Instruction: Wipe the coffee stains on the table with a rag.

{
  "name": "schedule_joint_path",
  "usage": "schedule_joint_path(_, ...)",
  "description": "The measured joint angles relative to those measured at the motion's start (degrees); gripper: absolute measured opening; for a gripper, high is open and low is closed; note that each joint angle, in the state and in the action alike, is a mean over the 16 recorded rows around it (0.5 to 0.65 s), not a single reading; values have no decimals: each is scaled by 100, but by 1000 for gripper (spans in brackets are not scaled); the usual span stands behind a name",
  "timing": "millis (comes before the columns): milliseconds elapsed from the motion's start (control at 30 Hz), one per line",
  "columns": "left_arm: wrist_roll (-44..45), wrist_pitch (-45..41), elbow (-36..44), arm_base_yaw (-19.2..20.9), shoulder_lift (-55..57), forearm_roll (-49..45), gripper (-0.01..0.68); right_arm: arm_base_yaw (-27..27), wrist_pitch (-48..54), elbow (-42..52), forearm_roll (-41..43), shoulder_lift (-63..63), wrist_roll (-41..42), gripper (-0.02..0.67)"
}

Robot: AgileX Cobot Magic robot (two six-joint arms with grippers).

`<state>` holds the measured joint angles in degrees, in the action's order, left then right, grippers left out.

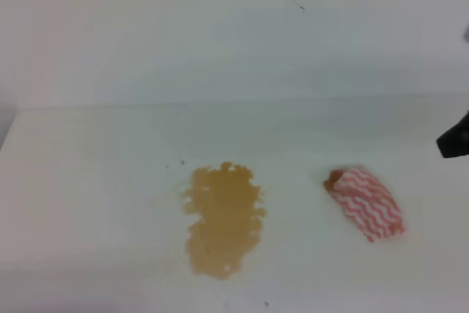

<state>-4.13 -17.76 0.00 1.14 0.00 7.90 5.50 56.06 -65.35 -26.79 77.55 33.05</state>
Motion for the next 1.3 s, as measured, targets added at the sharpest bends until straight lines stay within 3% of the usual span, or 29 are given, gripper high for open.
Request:
schedule_joint_path(167, 0, -4, 0, -4, 0, 0, -2, 574, 20, -552, 695, 985, -498, 84)
schedule_joint_path(367, 0, -9, 0, -10, 0, 0, -3, 1179, -588, -786, 1262, 1835, -879, 205)
schedule_joint_path(700, 0, 8, 0, -10, 0, 0, -3, 1521, -1663, -820, 1455, 2841, -929, 347)
schedule_joint_path(1133, 0, 29, 0, -10, 0, 0, -3, 1546, -2261, -838, 2094, 3743, -1285, 362)
schedule_joint_path(1300, 0, 32, 0, -10, 0, 0, -3, 1542, -2339, -840, 2493, 3878, -1608, 301)
